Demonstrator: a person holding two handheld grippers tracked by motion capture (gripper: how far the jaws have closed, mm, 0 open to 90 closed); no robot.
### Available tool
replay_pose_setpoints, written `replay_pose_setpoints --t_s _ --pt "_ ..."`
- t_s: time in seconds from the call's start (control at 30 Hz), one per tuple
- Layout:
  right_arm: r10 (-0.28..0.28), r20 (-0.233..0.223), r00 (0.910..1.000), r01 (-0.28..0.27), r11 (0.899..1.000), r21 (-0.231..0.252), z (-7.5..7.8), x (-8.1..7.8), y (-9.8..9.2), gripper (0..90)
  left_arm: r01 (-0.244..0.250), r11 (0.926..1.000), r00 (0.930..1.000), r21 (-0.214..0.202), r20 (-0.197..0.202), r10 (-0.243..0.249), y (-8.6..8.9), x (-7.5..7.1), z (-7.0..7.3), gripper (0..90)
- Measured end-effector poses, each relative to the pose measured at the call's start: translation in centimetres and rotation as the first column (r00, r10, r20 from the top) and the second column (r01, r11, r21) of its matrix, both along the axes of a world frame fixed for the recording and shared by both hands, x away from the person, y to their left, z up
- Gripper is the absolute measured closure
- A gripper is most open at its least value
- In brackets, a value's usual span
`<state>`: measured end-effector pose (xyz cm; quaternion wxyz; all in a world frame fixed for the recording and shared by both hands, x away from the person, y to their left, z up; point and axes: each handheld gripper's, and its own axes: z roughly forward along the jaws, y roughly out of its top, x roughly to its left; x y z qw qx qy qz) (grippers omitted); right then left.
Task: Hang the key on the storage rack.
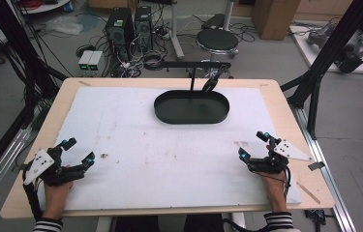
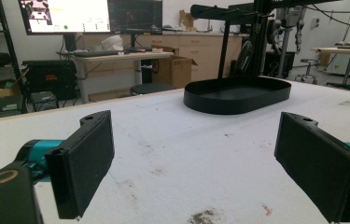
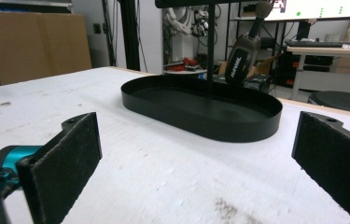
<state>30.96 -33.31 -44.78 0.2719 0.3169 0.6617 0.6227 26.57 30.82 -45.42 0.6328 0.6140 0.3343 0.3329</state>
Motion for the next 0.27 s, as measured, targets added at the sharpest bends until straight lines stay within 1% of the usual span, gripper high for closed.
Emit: replay_pose_setpoints --t_s 0.03,0.07,0.1,0.17,0.2,0.27 --pt "-0.010 0.010 0.9999 0.010 1.000 0.004 -0.34 -0.10 -0.01 0.3 0.001 1.0000 1.0000 0.001 -0.001 -0.001 0.00 0.01 0.01 12.4" --pt "-0.033 0.035 0.9988 0.033 0.999 0.004 -0.35 -0.36 0.02 0.4 0.000 1.0000 1.0000 0.001 0.001 0.000 -0.01 0.01 0.01 12.4" --pt "-0.025 0.045 0.9987 0.025 1.000 0.005 -0.40 -0.44 -0.01 0.4 -0.002 1.0000 1.0000 0.000 -0.003 0.002 0.00 0.01 0.00 12.4" --pt "-0.023 0.041 0.9989 0.023 1.000 0.003 -0.42 -0.46 0.03 0.4 -0.001 1.0000 1.0000 0.000 -0.001 0.001 -0.01 -0.01 0.00 12.4" --pt "-0.022 0.048 0.9986 0.022 1.000 -0.004 -0.43 -0.41 0.05 0.4 0.001 1.0000 1.0000 0.002 0.002 -0.001 -0.01 -0.02 0.00 12.4" --pt "-0.021 0.046 0.9987 0.021 1.000 -0.013 -0.43 -0.49 0.19 0.4 0.001 1.0000 1.0000 0.005 0.002 -0.001 0.01 -0.03 -0.01 12.3"
